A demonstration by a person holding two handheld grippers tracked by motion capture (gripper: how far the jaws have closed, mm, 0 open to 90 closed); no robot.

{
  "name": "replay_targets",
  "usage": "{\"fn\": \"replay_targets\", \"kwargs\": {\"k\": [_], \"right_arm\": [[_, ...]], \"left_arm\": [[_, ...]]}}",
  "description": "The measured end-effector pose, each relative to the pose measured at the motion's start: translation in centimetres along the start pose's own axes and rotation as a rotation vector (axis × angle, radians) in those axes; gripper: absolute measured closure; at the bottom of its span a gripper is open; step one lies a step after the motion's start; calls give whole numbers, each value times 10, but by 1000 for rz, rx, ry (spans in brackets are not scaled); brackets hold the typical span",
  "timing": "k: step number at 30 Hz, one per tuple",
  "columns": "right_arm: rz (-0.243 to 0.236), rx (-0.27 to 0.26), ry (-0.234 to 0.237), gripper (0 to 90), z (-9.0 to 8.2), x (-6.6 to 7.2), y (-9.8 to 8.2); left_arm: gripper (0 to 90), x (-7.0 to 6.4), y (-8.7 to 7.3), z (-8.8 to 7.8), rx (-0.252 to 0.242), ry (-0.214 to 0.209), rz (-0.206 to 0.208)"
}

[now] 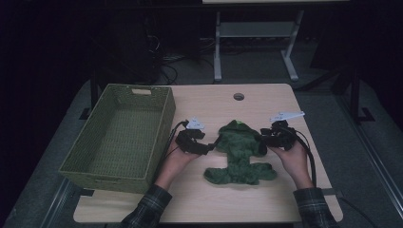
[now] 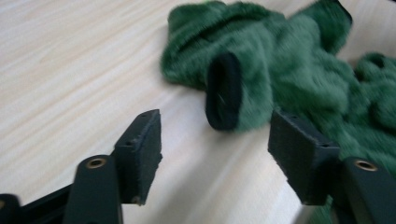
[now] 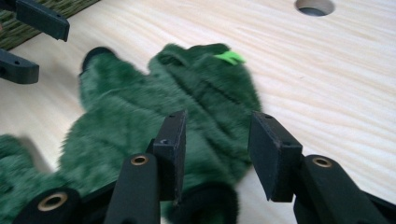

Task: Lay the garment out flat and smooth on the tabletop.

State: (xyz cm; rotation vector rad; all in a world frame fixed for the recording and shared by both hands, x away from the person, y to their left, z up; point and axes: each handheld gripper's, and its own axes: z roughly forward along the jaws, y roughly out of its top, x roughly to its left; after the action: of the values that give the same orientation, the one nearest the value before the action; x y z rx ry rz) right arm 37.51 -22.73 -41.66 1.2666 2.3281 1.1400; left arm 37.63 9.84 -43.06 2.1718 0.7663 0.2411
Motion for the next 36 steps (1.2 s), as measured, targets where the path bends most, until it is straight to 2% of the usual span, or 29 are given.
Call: {"fn": "replay_targets", "kwargs": {"k": [3,4,7,12,17,20,23,27,31,33,36], "right_arm": [[-26,14,0,560,-1,7,-1],[-27,9,6,560,-2,8,-1],[-31,-10,33,569,-4,13,-3],[-48,-1,46,591,-7,24,-8],[-63,-21,80,632,-14,36,-7],[-70,-23,95,652,-16,44,-6],[-78,-25,115,666,-17,52,-5],[-100,-20,136,668,-16,62,-5],[-98,-7,166,673,-13,73,-9],[-119,0,171,673,-10,77,-11],[-118,14,189,679,-7,83,-14]], "left_arm": [[297,-5,-7,-8,4,-4,5],[289,-8,-9,-10,-1,-7,-7],[257,-15,-17,-15,14,-2,21],[201,-29,-32,-26,18,7,35],[149,-43,-51,-36,28,20,59],[137,-49,-63,-41,25,26,56],[131,-55,-71,-42,33,32,69],[125,-62,-78,-41,40,28,66],[124,-68,-86,-40,53,29,74],[123,-70,-88,-40,60,29,81],[123,-71,-91,-39,64,34,86]]}}
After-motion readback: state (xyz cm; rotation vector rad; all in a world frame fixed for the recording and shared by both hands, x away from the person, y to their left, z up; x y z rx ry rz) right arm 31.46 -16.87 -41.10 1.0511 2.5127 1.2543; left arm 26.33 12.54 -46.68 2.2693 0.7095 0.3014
